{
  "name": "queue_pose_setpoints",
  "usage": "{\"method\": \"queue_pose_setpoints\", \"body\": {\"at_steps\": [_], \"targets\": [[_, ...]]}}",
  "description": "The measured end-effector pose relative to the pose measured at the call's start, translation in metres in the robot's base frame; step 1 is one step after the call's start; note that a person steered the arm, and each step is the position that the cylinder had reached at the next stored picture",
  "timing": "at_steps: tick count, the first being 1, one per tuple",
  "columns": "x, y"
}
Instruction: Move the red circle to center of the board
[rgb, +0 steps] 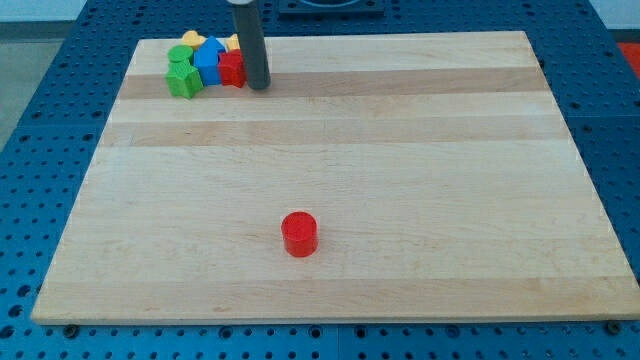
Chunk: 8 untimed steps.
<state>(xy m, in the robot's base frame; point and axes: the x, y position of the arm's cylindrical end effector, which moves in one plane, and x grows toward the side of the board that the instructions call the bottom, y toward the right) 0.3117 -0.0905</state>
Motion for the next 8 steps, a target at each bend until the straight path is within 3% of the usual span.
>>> {"method": "queue_pose_setpoints", "body": {"at_steps": [3,5,6,8], "targets": [[0.162,0.116],[0.234,0.114],[0.259,0.078],[0.240,0.038]]}}
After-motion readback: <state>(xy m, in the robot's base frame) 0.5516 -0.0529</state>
